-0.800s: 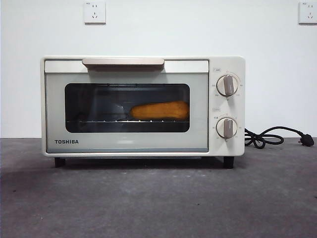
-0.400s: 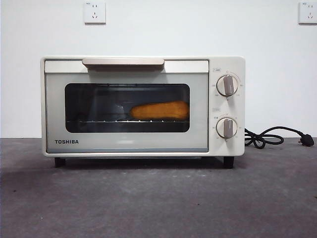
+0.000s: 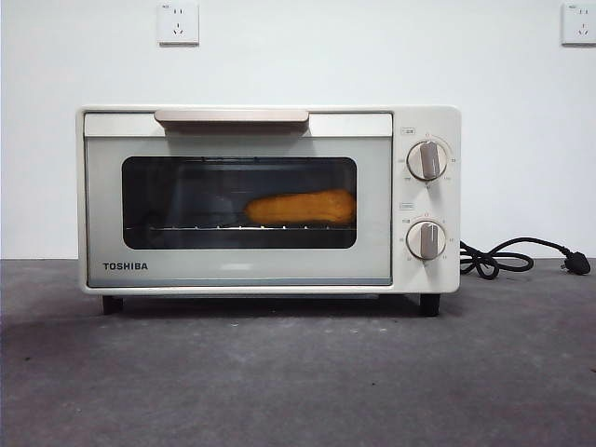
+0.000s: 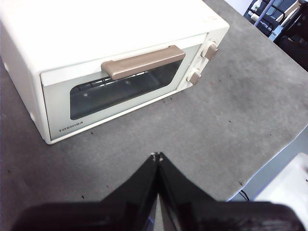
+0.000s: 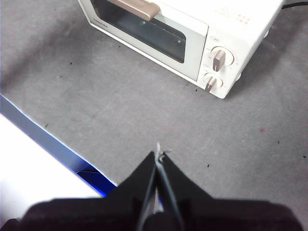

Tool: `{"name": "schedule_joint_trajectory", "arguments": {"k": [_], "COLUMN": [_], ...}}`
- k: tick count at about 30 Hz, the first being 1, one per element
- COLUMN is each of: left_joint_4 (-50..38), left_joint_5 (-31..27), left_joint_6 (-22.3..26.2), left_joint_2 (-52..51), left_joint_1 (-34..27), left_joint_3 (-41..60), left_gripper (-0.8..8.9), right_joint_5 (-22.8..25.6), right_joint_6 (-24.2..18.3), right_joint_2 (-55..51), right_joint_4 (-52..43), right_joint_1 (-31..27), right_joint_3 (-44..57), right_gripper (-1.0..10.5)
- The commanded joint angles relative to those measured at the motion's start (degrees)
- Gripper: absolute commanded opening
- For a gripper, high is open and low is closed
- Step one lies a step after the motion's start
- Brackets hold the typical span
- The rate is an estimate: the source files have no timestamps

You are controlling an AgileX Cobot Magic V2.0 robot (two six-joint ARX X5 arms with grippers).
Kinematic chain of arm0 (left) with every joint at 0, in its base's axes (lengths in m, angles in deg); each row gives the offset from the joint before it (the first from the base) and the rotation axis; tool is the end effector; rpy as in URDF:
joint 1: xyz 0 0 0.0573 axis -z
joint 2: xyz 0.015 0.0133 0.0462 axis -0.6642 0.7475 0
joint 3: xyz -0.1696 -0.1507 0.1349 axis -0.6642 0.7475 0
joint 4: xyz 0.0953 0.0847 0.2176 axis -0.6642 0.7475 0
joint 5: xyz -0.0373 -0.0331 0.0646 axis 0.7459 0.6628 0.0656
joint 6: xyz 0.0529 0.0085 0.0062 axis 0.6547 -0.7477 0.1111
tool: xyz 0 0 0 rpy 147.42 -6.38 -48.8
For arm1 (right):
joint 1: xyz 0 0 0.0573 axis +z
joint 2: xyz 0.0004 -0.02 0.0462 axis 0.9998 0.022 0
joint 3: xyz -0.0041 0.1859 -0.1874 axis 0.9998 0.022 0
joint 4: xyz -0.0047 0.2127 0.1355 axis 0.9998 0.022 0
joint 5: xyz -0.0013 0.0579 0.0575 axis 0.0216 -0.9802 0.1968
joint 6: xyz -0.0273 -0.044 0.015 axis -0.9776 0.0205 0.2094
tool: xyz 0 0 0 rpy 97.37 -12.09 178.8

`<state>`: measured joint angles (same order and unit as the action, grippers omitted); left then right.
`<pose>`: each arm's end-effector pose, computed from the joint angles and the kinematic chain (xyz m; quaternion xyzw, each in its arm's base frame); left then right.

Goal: Take the corn from the table,put the corn in the oven

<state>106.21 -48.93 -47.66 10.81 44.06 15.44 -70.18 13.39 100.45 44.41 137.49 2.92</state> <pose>0.1038 -0.0209 0.3601 -0.0452 0.3022 -0.3164 0.8980 0.0800 0.0854 0.4261 -0.1166 0.3724 0.2951 0.8722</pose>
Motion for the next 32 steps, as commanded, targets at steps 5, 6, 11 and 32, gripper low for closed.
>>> {"name": "schedule_joint_trajectory", "arguments": {"k": [5,6,11,32], "left_joint_4": [1.64,1.64,1.16,-2.01], "left_joint_5": [0.26,0.24,0.26,3.02], "left_joint_6": [0.02,0.02,-0.37,0.07], "left_joint_2": [0.24,0.24,0.31,0.48], "left_joint_1": [0.13,0.13,0.13,0.13], "left_joint_3": [-0.02,-0.02,-0.11,-0.11], "left_gripper": [-0.05,-0.04,-0.04,-0.04], "right_joint_5": [0.07,0.07,0.07,0.07], "right_joint_6": [-0.31,-0.31,-0.31,-0.31], "right_joint_2": [0.07,0.07,0.07,0.07], "right_joint_4": [-0.28,-0.28,-0.28,-0.28], "right_joint_1": [0.04,0.04,0.04,0.04], "right_joint_3": [0.48,0.48,0.48,0.48], "right_gripper": [-0.1,-0.1,-0.1,-0.1]}}
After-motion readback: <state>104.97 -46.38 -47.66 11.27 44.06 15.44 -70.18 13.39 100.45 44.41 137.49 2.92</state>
